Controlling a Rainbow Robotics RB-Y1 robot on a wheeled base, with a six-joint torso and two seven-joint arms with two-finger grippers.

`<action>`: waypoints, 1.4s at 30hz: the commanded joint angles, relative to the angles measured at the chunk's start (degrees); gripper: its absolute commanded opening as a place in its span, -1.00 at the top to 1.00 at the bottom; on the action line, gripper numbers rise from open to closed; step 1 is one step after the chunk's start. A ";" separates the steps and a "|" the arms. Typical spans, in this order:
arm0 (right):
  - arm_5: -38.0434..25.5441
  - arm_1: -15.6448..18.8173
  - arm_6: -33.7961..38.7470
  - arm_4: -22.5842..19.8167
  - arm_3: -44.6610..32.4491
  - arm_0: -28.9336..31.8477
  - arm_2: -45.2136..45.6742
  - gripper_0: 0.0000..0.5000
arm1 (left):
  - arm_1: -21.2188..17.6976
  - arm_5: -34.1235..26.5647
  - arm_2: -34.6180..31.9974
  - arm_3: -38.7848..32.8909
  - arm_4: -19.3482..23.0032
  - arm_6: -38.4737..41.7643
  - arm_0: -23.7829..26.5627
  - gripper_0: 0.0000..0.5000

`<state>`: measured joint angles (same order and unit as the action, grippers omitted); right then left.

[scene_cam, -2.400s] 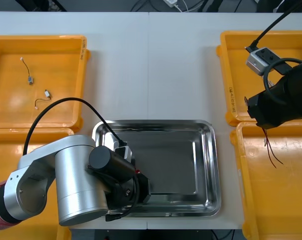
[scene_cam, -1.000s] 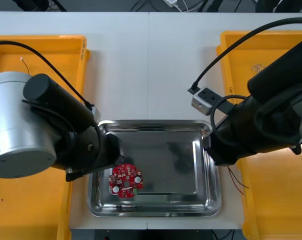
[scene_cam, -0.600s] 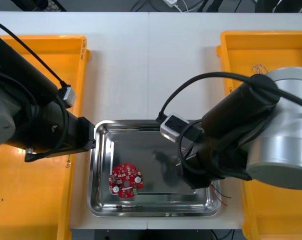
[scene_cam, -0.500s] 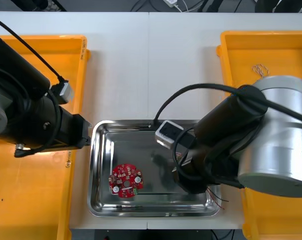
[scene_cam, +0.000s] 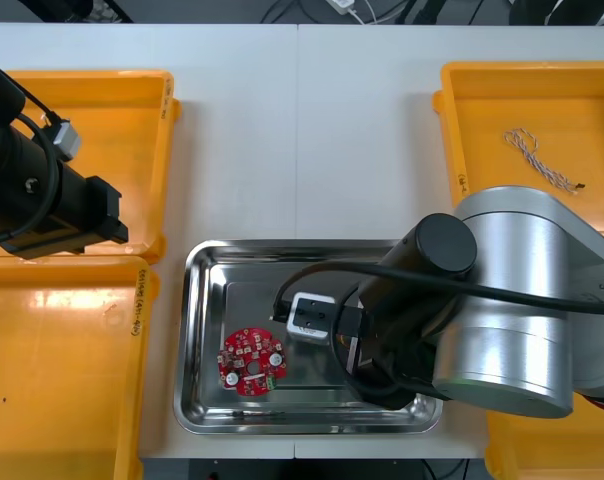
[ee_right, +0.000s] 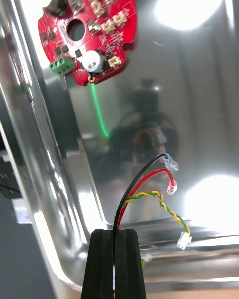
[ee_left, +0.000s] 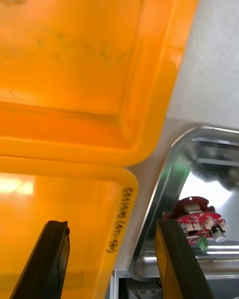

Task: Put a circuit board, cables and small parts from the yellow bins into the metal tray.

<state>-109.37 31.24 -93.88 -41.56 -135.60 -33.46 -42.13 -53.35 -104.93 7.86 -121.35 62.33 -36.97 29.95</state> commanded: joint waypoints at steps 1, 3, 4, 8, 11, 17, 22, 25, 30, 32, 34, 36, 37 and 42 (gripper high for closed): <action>1.88 -1.44 -4.12 3.85 0.69 -1.78 -4.10 1.00 | -2.72 -0.36 -2.76 3.05 -2.12 -6.97 1.95 -1.00; 2.49 -1.44 -4.56 5.43 1.13 -1.78 -5.50 1.00 | -2.72 0.25 -3.20 4.63 -2.74 -7.32 1.95 -1.00; 2.58 -1.44 -4.56 5.61 1.21 -1.78 -5.77 1.00 | -2.72 0.25 -3.38 4.98 -2.91 -7.41 2.04 -1.00; 3.72 -1.36 -4.65 6.22 3.15 -1.70 -8.14 1.00 | -2.72 1.31 -3.99 8.15 -5.28 -9.26 2.04 -1.00; 4.34 -1.18 -4.65 6.49 4.11 -1.43 -8.84 1.00 | -2.72 1.66 -4.43 10.26 -6.60 -11.81 2.04 -1.00; 7.42 -0.21 -4.65 7.02 5.70 -0.03 -9.99 1.00 | -2.72 5.09 -5.48 14.83 -8.71 -13.83 2.13 -1.00; 9.35 -0.04 -4.47 10.27 7.10 0.50 -12.54 1.00 | -2.63 8.43 -5.48 18.34 -10.47 -15.15 2.48 -1.00; 9.52 0.05 -4.65 11.41 7.45 0.94 -13.24 1.00 | -2.72 9.31 -5.48 20.28 -11.08 -16.02 3.18 -1.00; 11.55 1.90 -4.56 11.15 7.45 2.52 -13.68 1.00 | -2.63 9.83 -5.57 25.64 -11.44 -21.03 5.47 -1.00; 13.04 2.95 -4.38 11.59 7.45 2.96 -14.47 1.00 | -2.63 10.10 -5.48 27.48 -11.44 -22.44 6.26 -1.00; 14.18 3.57 -4.38 12.11 7.45 3.31 -15.00 1.00 | -2.63 10.19 -5.48 28.80 -11.44 -22.79 6.87 -1.00; 14.97 4.09 -4.21 12.73 7.45 3.93 -15.44 1.00 | -2.55 10.27 -5.48 30.30 -11.44 -23.32 7.84 -1.00; 15.15 4.27 -4.21 12.82 7.45 4.19 -15.79 1.00 | -2.37 10.27 -5.48 31.17 -11.44 -23.58 8.46 -1.00; 15.15 4.36 -3.33 12.90 7.45 4.98 -16.49 1.00 | -1.23 10.27 -4.87 35.57 -12.67 -27.27 11.27 -1.00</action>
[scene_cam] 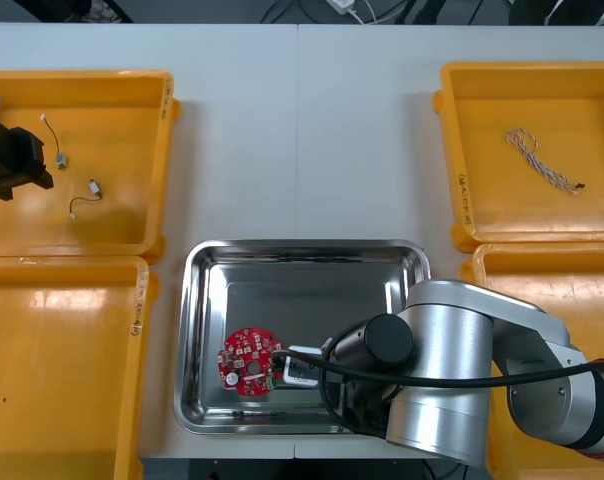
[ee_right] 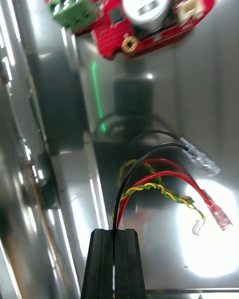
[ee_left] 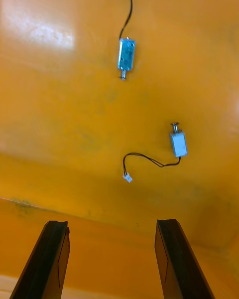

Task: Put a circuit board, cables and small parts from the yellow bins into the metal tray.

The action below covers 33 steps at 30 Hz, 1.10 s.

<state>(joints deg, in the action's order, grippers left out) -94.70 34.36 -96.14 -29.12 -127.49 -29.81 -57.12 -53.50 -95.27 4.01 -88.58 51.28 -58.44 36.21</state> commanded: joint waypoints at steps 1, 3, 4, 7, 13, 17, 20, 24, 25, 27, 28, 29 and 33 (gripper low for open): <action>0.48 1.24 -0.80 0.56 -0.66 1.60 -1.59 1.00 | -0.91 0.87 -0.93 3.77 -2.06 -6.69 5.53 -1.00; 0.48 1.24 -0.54 0.56 -0.66 1.86 -1.59 1.00 | -0.47 1.40 -0.67 4.91 -2.59 -7.04 6.06 -1.00; 0.40 1.24 -0.36 0.82 -0.66 1.86 -1.67 1.00 | -0.29 2.19 -0.23 5.79 -3.03 -7.31 6.59 -1.00; 0.40 1.06 -0.27 1.35 -0.66 1.86 -1.67 1.00 | 0.15 4.21 1.26 7.81 -3.99 -7.83 7.73 -1.00; 0.40 0.36 -0.18 4.34 -0.66 1.86 -1.59 1.00 | 2.35 9.66 1.88 11.24 -5.57 -9.06 9.05 -1.00; 0.40 0.01 -0.18 6.71 -0.66 1.86 -1.59 0.72 | 3.23 12.65 2.85 12.12 -6.45 -9.42 8.96 -1.00; 0.31 -0.35 -0.18 7.15 -0.66 1.86 -1.59 0.09 | 3.93 15.29 3.64 13.35 -6.54 -10.12 8.96 -1.00; 0.04 -0.52 -0.10 7.24 -0.74 1.86 -1.59 -0.61 | 4.46 17.57 4.96 14.40 -7.24 -10.56 8.96 -1.00; 0.04 -0.61 -0.01 7.24 -0.66 1.86 -1.50 -0.78 | 4.63 17.93 4.96 14.58 -7.42 -10.73 8.96 -1.00; -0.13 -0.61 0.08 7.24 -0.74 1.86 -1.50 -1.00 | 4.72 18.72 5.57 15.28 -7.60 -11.26 8.96 -1.00; -0.22 -0.70 0.08 7.24 -0.66 1.86 -1.50 -1.00 | 4.90 19.33 6.01 15.46 -7.68 -11.44 8.96 -1.00; -0.31 -0.70 0.08 7.33 -0.74 1.77 -1.41 -1.00 | 4.98 20.12 6.45 15.81 -7.86 -11.44 8.96 -1.00; -1.19 -0.87 0.08 7.33 -1.01 1.68 -1.06 -1.00 | 5.51 23.90 8.21 17.92 -8.39 -11.88 8.96 -1.00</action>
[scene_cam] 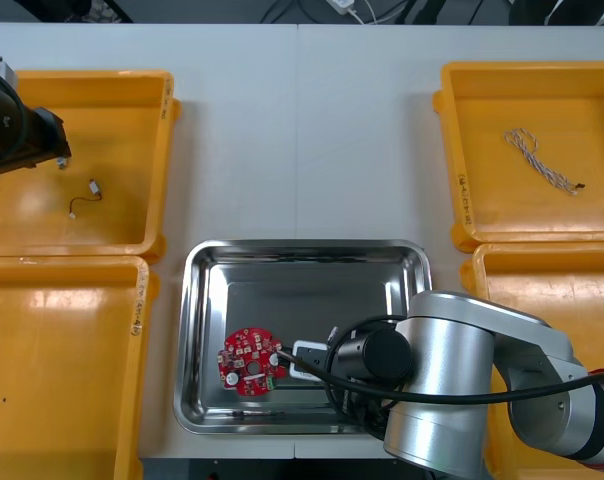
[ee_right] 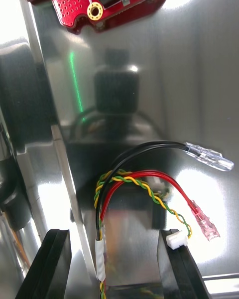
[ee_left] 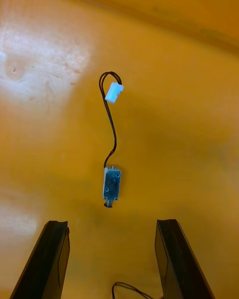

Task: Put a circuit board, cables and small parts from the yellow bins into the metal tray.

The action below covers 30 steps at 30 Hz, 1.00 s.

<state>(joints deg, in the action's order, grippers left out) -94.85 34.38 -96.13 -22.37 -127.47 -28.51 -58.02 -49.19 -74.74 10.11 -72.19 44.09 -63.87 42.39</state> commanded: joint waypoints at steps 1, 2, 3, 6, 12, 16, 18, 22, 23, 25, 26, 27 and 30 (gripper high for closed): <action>-1.48 -0.98 0.07 0.58 -1.12 0.39 0.19 -1.00 | 1.38 3.90 2.19 2.05 -1.29 -6.62 2.78 -1.00; -1.83 -1.07 0.07 0.49 -1.29 0.39 0.54 -1.00 | 1.38 4.16 2.19 2.31 -1.29 -6.80 2.78 -1.00; -2.88 -1.25 0.07 0.31 -1.56 0.30 1.06 -1.00 | 1.73 4.69 2.19 2.67 -1.37 -6.97 2.78 -1.00; -5.08 -1.69 0.07 -1.00 -2.00 -0.23 2.47 -1.00 | 2.08 4.78 2.28 2.84 -1.90 -7.15 2.78 -1.00; -9.12 -2.30 0.07 -4.78 -3.05 -1.28 7.13 -1.00 | 2.26 5.83 3.34 2.93 -2.52 -7.33 2.78 -1.00; -10.26 -2.21 0.07 -8.83 -3.14 -2.07 11.00 -1.00 | 2.34 6.36 3.51 3.02 -2.69 -7.41 2.78 -1.00; -11.23 -2.30 0.07 -10.50 -3.23 -2.51 12.93 -1.00 | 2.61 6.54 3.51 3.02 -3.22 -7.59 2.61 -1.00; -15.15 -3.00 0.16 -13.57 -3.76 -4.01 17.50 -1.00 | 2.61 7.94 4.30 3.10 -3.48 -7.68 2.17 -1.00; -15.15 -3.09 0.24 -13.75 -3.84 -4.18 17.76 -1.00 | 2.61 8.03 4.30 3.10 -3.57 -7.68 2.17 -1.00; -15.15 -3.53 0.51 -14.63 -4.37 -5.24 20.05 -1.00 | 2.61 8.21 4.48 3.10 -3.92 -7.68 2.08 -1.00; -15.15 -3.71 0.77 -15.15 -4.63 -5.85 21.37 -1.00 | 2.61 8.30 4.39 3.10 -4.10 -7.68 2.08 -1.00; -15.15 -3.71 1.04 -15.68 -4.90 -6.38 22.33 -1.00 | 2.61 8.30 4.39 3.10 -4.19 -7.76 1.99 -1.00; -15.15 -3.44 1.74 -17.79 -4.99 -7.35 25.23 -1.00 | 2.61 8.38 4.48 3.19 -4.36 -7.85 1.99 -1.00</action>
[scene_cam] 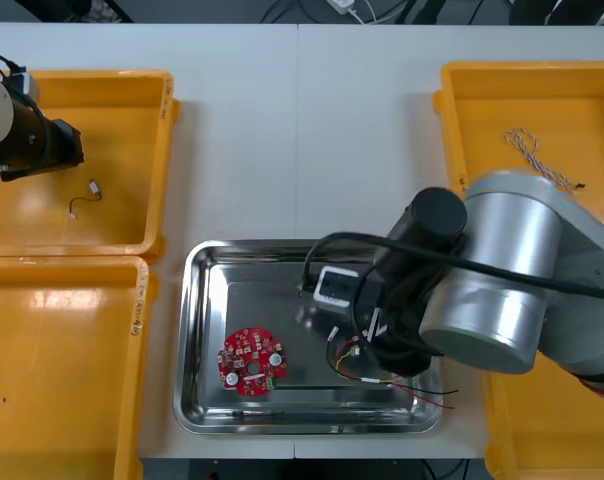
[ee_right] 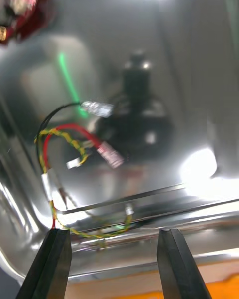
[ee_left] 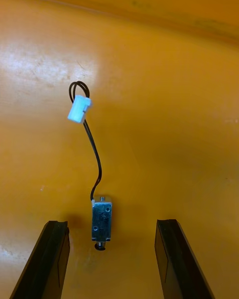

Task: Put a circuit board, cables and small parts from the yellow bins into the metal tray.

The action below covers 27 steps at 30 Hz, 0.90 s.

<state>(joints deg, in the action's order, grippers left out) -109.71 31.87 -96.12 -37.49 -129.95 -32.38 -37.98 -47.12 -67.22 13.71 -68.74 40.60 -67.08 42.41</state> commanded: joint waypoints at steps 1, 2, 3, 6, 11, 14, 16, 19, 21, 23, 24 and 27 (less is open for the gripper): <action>-0.29 -0.67 2.16 -3.64 -2.50 -3.92 6.52 -1.00 | 0.54 0.95 0.88 -0.08 -0.87 -4.81 1.97 -1.00; -0.29 -0.49 2.25 -4.17 -2.50 -4.27 7.22 -1.00 | 0.54 1.04 0.88 0.01 -0.87 -4.90 1.97 -1.00; -0.29 -0.05 2.69 -5.40 -2.50 -4.80 8.71 -1.00 | 0.54 1.21 0.88 0.36 -0.87 -5.08 1.97 -1.00; -0.29 1.09 3.48 -6.98 -2.50 -5.85 11.18 -1.00 | 0.63 2.27 0.88 1.32 -0.79 -5.60 1.97 -1.00; -0.29 3.11 4.36 -7.94 -2.41 -7.52 12.85 -1.00 | 0.80 3.15 0.88 2.20 -0.70 -5.96 1.97 -1.00; -0.29 4.87 5.15 -10.85 -0.30 -9.63 15.39 -1.00 | 0.80 3.23 0.88 2.20 -0.61 -6.13 1.97 -1.00; -0.29 5.57 5.50 -13.31 2.07 -10.68 17.68 -1.00 | 0.80 3.23 0.88 2.29 -0.35 -6.13 1.88 -1.00; -0.29 6.54 5.68 -15.33 4.70 -11.83 21.11 -1.00 | 0.80 3.32 0.88 2.38 -0.17 -6.13 1.97 -1.00; -0.29 7.68 5.94 -14.62 5.32 -12.44 23.57 -1.00 | 0.80 3.41 0.97 2.47 -0.08 -6.22 1.97 -0.34; -0.29 8.65 5.94 -13.66 5.76 -12.62 24.89 -1.00 | 0.80 3.58 1.23 2.47 -0.08 -6.13 1.88 0.79; -0.29 9.26 5.85 -13.13 6.73 -12.79 25.85 -1.00 | 0.80 3.85 1.50 2.38 0.01 -5.96 1.88 0.99; -0.29 10.58 5.68 -12.69 10.42 -13.50 28.67 -1.00 | 0.80 5.08 2.73 2.47 0.01 -5.43 1.88 1.00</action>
<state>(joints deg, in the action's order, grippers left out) -109.76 39.32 -91.78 -51.00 -122.05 -42.90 -13.29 -46.96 -63.63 14.28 -66.27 40.48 -67.09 42.41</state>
